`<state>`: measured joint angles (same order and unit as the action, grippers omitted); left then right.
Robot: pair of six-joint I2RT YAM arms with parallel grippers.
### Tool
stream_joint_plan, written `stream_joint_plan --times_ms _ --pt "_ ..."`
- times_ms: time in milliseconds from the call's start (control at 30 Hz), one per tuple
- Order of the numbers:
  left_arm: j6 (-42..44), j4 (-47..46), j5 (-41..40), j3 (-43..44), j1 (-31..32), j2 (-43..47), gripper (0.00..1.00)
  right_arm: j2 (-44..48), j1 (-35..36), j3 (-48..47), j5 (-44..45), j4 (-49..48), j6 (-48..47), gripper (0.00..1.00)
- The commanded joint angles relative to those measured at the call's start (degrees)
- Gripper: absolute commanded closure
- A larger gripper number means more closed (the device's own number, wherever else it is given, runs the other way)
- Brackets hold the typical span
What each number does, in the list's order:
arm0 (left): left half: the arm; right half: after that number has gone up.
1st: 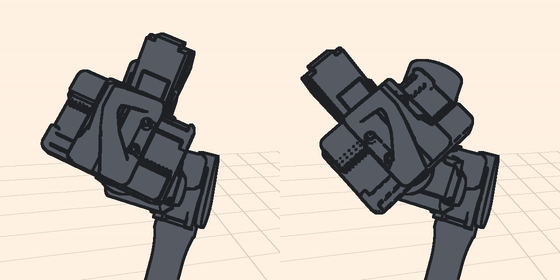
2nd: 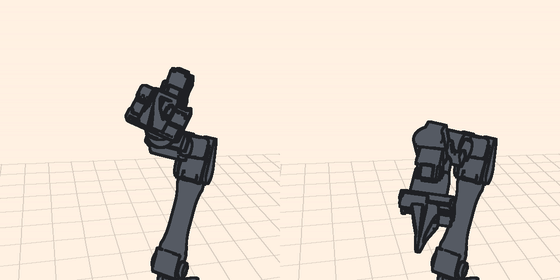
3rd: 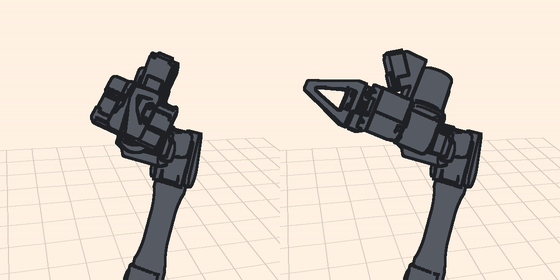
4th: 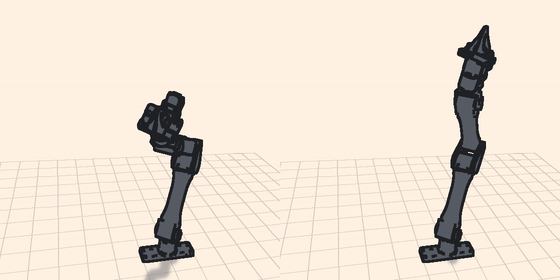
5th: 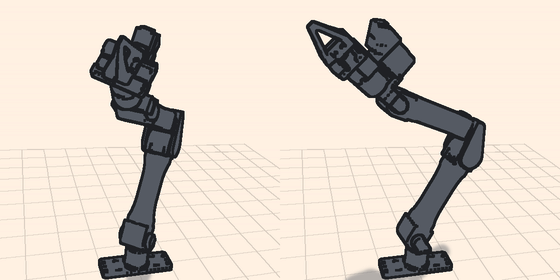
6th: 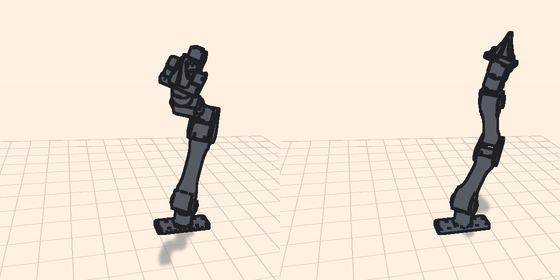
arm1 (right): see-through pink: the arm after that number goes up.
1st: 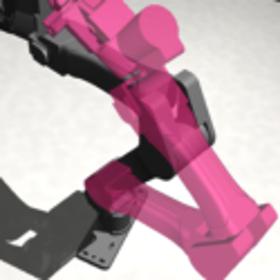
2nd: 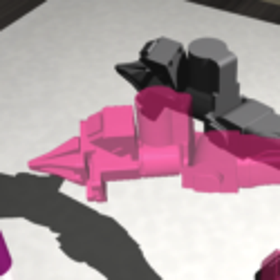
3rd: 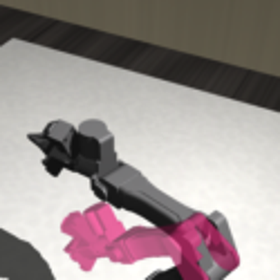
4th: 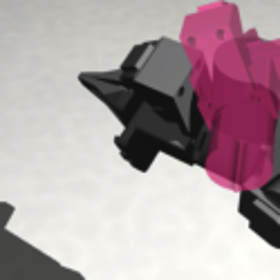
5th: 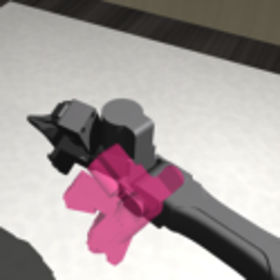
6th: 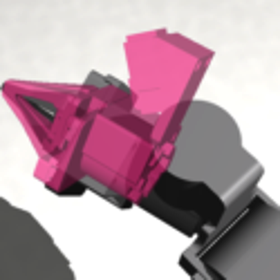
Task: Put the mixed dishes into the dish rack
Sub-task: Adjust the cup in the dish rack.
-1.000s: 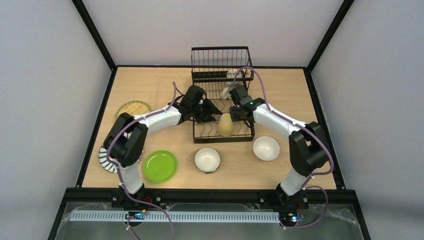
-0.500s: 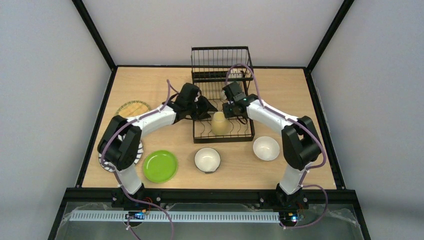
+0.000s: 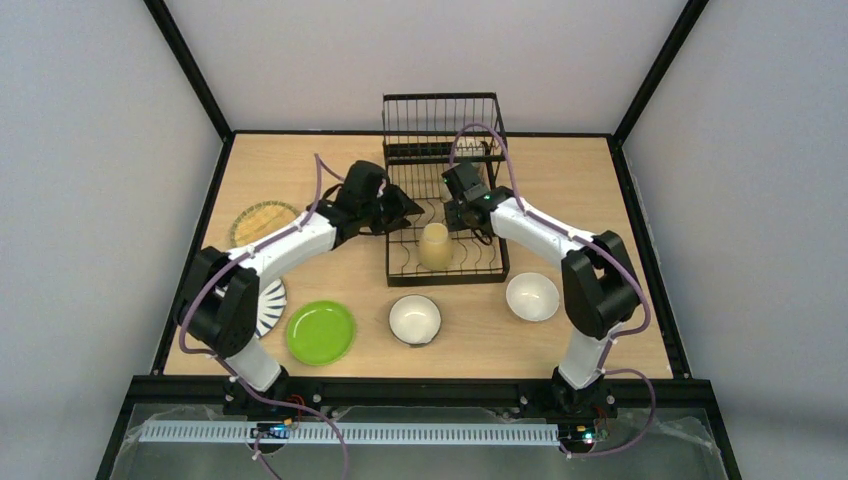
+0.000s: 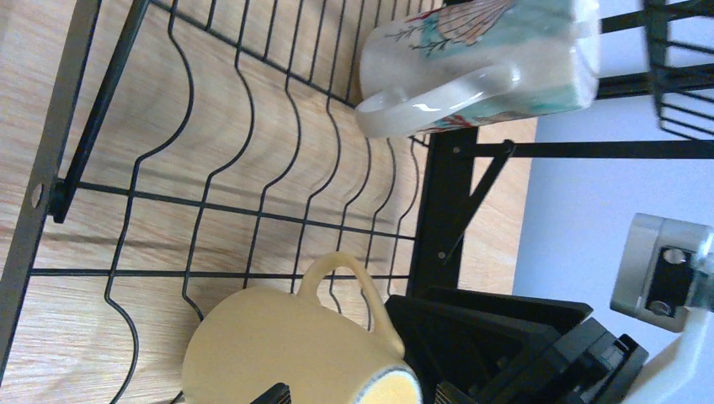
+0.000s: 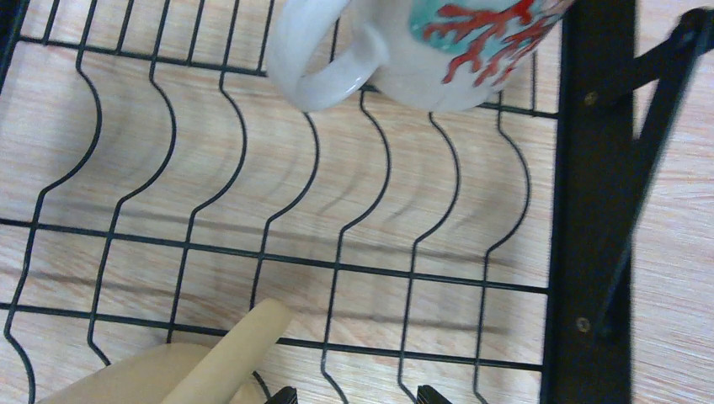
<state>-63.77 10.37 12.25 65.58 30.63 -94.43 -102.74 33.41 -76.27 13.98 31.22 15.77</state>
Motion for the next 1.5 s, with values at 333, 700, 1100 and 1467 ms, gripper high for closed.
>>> stream_joint_plan --times_ms 333,700,1100,1467 --pt "6.0 4.7 -5.5 -4.7 -0.4 12.4 0.02 14.2 0.3 6.4 7.1 0.9 3.7 0.32" --pt "7.2 6.0 -7.8 -12.3 -0.4 21.5 0.02 25.4 5.0 15.3 -11.3 2.8 -1.7 0.29" --pt "9.0 4.3 -10.4 -17.9 0.3 26.8 0.01 29.7 8.1 26.1 -12.3 -7.9 -0.5 0.27" --pt "11.9 -1.7 -15.5 -23.0 4.9 26.5 0.01 24.6 8.6 28.6 -5.1 -20.0 -0.4 0.27"
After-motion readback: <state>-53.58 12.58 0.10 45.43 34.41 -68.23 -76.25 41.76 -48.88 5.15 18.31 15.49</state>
